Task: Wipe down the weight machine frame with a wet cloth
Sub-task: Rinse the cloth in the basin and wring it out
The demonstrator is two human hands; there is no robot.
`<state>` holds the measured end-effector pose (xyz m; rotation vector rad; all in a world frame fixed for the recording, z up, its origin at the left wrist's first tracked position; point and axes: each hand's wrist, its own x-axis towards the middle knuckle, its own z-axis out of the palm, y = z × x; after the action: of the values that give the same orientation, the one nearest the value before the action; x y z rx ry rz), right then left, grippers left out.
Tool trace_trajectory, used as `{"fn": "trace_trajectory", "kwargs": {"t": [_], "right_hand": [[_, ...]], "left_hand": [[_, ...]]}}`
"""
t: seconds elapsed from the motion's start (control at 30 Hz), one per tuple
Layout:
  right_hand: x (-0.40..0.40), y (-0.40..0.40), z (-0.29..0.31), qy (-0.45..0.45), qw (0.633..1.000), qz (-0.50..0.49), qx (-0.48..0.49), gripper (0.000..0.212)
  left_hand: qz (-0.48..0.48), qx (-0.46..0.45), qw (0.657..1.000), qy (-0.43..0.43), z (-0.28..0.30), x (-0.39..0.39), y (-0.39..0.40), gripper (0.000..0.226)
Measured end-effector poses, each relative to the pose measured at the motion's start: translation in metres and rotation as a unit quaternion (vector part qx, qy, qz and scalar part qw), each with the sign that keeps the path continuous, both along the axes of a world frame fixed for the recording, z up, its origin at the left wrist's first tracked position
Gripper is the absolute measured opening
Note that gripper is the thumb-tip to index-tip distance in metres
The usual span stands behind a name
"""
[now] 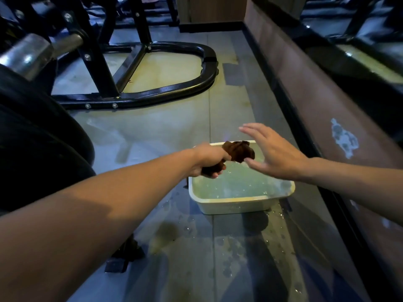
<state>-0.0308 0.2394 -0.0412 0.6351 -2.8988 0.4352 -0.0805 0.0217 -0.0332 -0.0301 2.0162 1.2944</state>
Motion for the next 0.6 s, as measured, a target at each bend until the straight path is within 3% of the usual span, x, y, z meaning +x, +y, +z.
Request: {"fn": "trace_trajectory", "kwargs": {"t": [0.07, 0.13, 0.23, 0.3, 0.47, 0.53, 0.6], "right_hand": [[0.007, 0.002, -0.005, 0.051, 0.994, 0.054, 0.081, 0.097], [0.008, -0.002, -0.008, 0.118, 0.986, 0.068, 0.094, 0.091], [0.004, -0.012, 0.004, 0.232, 0.970, 0.074, 0.011, 0.046], [0.000, -0.016, 0.017, 0.216, 0.970, 0.113, -0.001, 0.027], [-0.009, -0.016, 0.029, 0.084, 0.988, 0.129, 0.030, 0.033], [-0.012, -0.016, 0.034, 0.022, 0.996, 0.065, 0.054, 0.019], [-0.015, -0.021, 0.040, -0.062, 0.994, -0.030, 0.079, 0.019]], "left_hand": [[-0.001, 0.128, 0.983, -0.129, 0.013, 0.007, -0.003, 0.018], [-0.052, 0.213, 0.952, -0.214, 0.023, 0.014, -0.004, 0.020], [-0.131, 0.255, 0.918, -0.272, 0.033, 0.022, -0.006, 0.027], [-0.161, 0.241, 0.916, -0.277, 0.039, 0.026, -0.007, 0.028], [-0.162, 0.125, 0.967, -0.152, 0.046, 0.031, 0.008, 0.019], [-0.141, 0.054, 0.988, -0.037, 0.040, 0.031, 0.019, 0.017], [-0.133, -0.052, 0.982, 0.120, 0.034, 0.032, 0.028, 0.008]]}}
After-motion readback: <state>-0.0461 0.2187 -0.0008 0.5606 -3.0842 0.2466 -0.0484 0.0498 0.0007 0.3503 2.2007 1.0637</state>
